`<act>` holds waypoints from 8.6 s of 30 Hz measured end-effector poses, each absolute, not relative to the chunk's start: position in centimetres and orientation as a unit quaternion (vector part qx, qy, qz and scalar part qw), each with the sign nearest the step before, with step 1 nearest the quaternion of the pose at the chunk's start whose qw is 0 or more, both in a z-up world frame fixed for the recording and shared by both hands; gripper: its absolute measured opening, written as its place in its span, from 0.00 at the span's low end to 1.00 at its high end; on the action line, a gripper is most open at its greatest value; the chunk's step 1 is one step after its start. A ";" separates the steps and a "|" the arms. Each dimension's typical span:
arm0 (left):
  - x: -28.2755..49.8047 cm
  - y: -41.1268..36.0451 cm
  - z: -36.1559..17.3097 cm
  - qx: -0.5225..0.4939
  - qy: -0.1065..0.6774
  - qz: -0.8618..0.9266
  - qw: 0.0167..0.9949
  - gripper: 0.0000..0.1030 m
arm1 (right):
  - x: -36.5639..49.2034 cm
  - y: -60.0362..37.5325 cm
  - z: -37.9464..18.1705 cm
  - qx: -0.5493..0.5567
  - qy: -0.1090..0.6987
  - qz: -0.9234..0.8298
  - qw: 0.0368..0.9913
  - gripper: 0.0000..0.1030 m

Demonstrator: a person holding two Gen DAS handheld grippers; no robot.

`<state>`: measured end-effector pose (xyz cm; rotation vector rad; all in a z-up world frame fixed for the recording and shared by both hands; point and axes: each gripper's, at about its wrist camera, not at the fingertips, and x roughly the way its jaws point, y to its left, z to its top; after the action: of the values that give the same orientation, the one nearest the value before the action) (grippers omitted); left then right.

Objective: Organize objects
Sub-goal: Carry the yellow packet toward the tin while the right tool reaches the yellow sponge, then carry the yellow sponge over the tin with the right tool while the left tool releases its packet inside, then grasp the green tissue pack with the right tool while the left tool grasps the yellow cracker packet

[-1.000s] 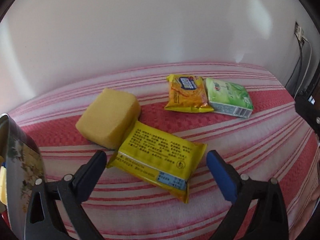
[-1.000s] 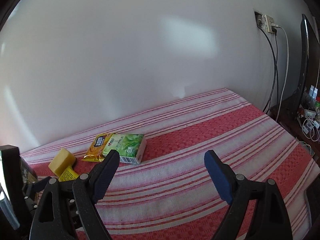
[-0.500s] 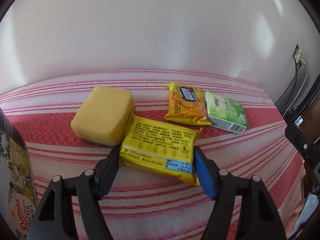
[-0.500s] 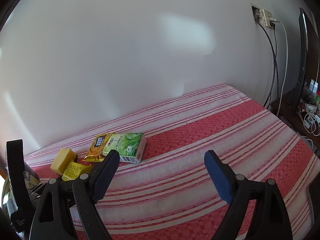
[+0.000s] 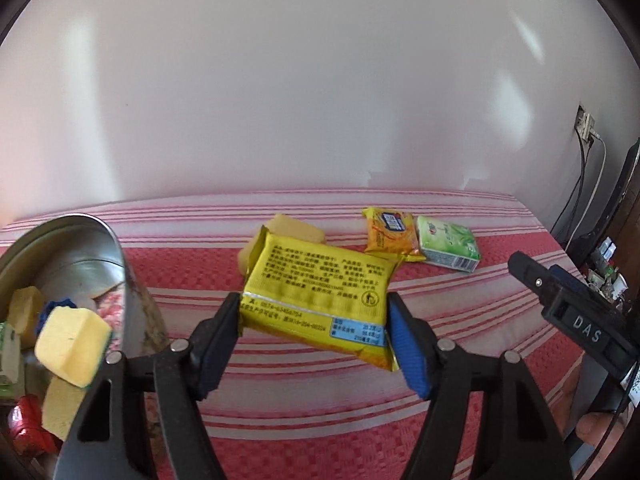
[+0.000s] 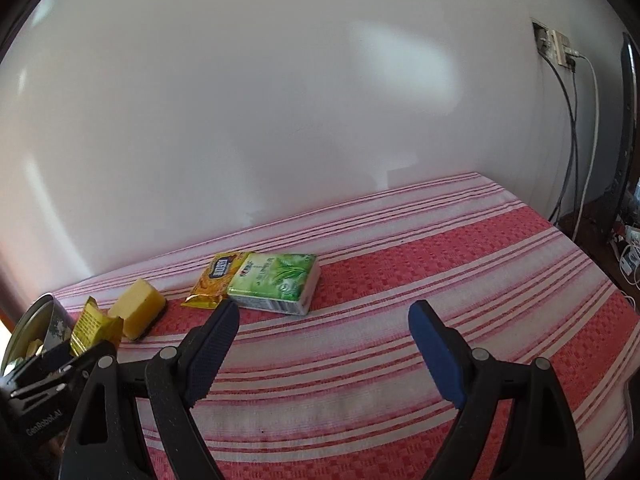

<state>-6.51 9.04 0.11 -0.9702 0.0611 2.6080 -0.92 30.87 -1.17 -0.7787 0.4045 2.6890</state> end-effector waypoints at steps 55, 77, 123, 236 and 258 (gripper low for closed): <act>-7.3 -6.5 3.4 -0.278 0.024 0.960 0.032 0.69 | -3.5 10.7 0.6 -0.189 0.107 0.974 0.066 0.51; -6.5 -12.1 3.4 -0.265 0.019 0.964 0.000 0.69 | -2.1 2.5 3.4 -0.146 0.092 0.985 0.027 0.51; -8.6 -15.3 1.6 -0.317 0.031 0.945 -0.073 0.69 | -5.4 -1.2 1.6 -0.206 -0.029 0.978 0.012 0.51; -5.2 12.4 -0.5 -0.223 0.127 0.964 0.064 1.00 | -9.3 36.9 -3.2 -0.301 0.145 0.925 0.180 0.86; -12.5 14.9 -2.2 -0.314 0.114 0.941 0.049 1.00 | -16.1 40.5 -5.9 -0.401 0.140 0.898 0.116 0.72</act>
<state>-12.46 14.95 -2.22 -0.9581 0.3479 2.8683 -16.13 40.52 -5.90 -1.1758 0.4088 2.6298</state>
